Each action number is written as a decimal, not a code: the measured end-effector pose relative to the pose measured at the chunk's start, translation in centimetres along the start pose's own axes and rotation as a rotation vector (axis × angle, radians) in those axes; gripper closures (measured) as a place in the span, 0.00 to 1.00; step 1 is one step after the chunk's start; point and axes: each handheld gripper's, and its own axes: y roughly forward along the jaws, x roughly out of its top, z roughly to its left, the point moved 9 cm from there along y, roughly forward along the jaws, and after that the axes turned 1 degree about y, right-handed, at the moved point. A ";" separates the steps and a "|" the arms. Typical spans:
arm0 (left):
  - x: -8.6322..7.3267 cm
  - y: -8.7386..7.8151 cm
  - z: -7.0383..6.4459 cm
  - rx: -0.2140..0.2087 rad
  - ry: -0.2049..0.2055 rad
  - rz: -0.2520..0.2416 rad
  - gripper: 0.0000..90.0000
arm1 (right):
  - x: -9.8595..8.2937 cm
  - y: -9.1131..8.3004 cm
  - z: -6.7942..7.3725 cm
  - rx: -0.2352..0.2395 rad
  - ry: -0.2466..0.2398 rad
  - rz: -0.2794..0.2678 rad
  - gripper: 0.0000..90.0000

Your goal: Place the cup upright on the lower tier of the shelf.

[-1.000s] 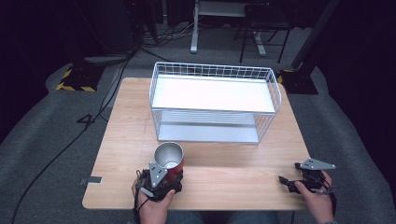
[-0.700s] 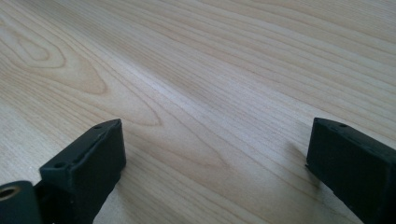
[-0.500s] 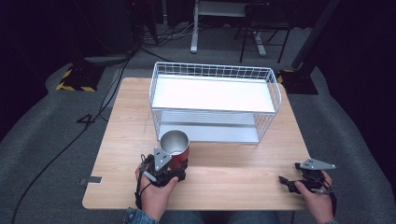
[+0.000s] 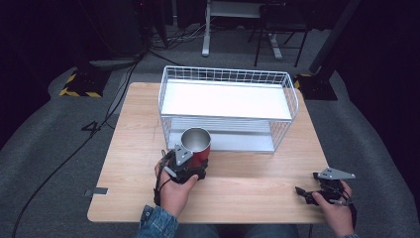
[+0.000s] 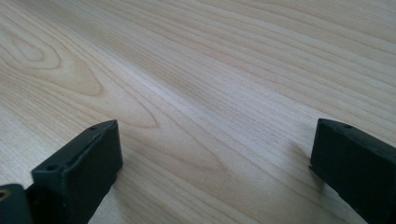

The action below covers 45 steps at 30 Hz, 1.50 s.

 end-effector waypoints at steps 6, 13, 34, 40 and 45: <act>0.7 1.8 -0.4 -0.025 -0.003 -0.012 0.19 | 0.0 0.0 0.0 0.000 -0.001 0.000 0.02; 1.9 3.8 -0.7 -0.045 -0.003 -0.038 0.19 | 0.0 0.0 0.0 0.000 -0.001 0.000 0.02; 5.1 9.9 -1.3 -0.058 0.001 -0.065 0.19 | 0.0 0.0 0.0 0.001 -0.003 0.001 0.02; 5.2 11.7 -0.6 -0.041 0.016 -0.059 0.19 | 0.0 0.0 0.0 0.002 -0.004 0.001 0.02; 5.6 12.8 -0.1 -0.024 0.029 -0.060 0.19 | 0.0 0.0 0.0 0.002 -0.004 0.001 0.02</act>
